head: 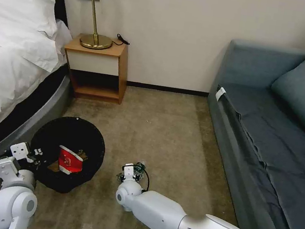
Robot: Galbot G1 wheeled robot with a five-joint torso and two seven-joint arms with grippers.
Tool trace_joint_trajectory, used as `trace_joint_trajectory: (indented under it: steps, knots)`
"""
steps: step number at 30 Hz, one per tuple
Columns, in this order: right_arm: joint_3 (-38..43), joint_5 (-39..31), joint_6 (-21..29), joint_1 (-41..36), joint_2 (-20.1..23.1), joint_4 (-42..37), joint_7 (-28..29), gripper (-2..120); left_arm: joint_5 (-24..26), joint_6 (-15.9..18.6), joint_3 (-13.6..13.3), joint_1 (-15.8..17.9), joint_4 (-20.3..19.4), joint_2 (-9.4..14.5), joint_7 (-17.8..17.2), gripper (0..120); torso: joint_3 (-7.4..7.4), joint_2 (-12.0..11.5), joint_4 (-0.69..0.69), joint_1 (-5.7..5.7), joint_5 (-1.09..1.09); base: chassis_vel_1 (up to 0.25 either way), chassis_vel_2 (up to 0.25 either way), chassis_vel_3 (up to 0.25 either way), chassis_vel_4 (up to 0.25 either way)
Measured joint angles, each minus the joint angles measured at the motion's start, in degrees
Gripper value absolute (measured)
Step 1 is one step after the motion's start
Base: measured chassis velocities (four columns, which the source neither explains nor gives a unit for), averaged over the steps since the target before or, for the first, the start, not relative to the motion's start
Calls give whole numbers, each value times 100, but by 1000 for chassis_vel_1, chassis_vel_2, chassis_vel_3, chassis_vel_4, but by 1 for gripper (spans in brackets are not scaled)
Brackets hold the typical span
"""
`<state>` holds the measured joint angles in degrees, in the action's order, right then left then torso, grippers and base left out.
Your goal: Pick up the trash bin, then pick up the garbage on the floor and place it into the trash bin.
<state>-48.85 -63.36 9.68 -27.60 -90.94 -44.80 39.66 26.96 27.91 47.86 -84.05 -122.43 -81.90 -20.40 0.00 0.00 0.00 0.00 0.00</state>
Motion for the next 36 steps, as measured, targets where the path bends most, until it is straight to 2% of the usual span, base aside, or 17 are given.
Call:
trace_joint_trajectory:
  steps: [3, 6, 7, 11, 15, 16, 17, 22, 26, 33, 36]
  knots:
    - [-12, 149, -39, -37, -17, 130, -106, 90, 4, -1, 23, -20, -44, 3, 1, 3, 0, 0, 1, 0, 0, 0, 0, 0, 0]
    - [-42, 238, -51, -69, 11, 160, -167, 79, 11, -1, 35, -25, -72, 0, 2, 3, 0, 0, 0, 0, 0, 0, 0, 0, 0]
    - [-42, 238, -51, -69, 11, 160, -167, 79, 11, -1, 35, -25, -72, 0, 2, 3, 0, 0, 0, 0, 0, 0, 0, 0, 0]
    - [-83, 298, -57, -87, 72, 170, -208, 60, 12, -5, 35, -48, -104, -23, 4, 3, 0, 0, 0, 0, 0, 0, 0, 0, 0]
    - [-100, 339, -66, -108, 107, 179, -247, 51, 11, -8, 44, -65, -124, -29, 5, 3, 0, 0, 0, 0, 0, 0, 0, 0, 0]
    - [-112, 377, -71, -123, 137, 169, -266, 43, 11, -9, 51, -72, -137, -29, 5, 3, 0, 0, 1, 0, 1, 0, 0, 0, 0]
    - [-112, 377, -71, -123, 137, 169, -266, 43, 11, -9, 51, -72, -137, -29, 5, 3, 0, 0, 1, 0, 1, 0, 0, 0, 0]
    - [-170, 411, -75, -153, 282, 36, -272, 23, 10, -21, 59, -87, -150, -48, 7, 3, 0, 0, 1, 0, 1, 0, 0, 0, 0]
    - [-198, 419, -75, -160, 376, -65, -259, 19, 1, -27, 56, -91, -150, -63, 6, 3, 0, 0, 1, 0, 1, 0, 0, 0, 0]
    - [-177, 412, -42, -145, 645, -462, -112, 19, -7, -30, 41, -68, -127, -70, 7, 3, 0, 0, 0, 0, 1, 0, 0, 0, 0]
    - [-91, 432, 35, -50, 983, -989, 60, 19, -7, -30, 36, -43, -107, -55, 6, 3, 0, -1, 0, 0, 1, 0, 0, 0, 0]
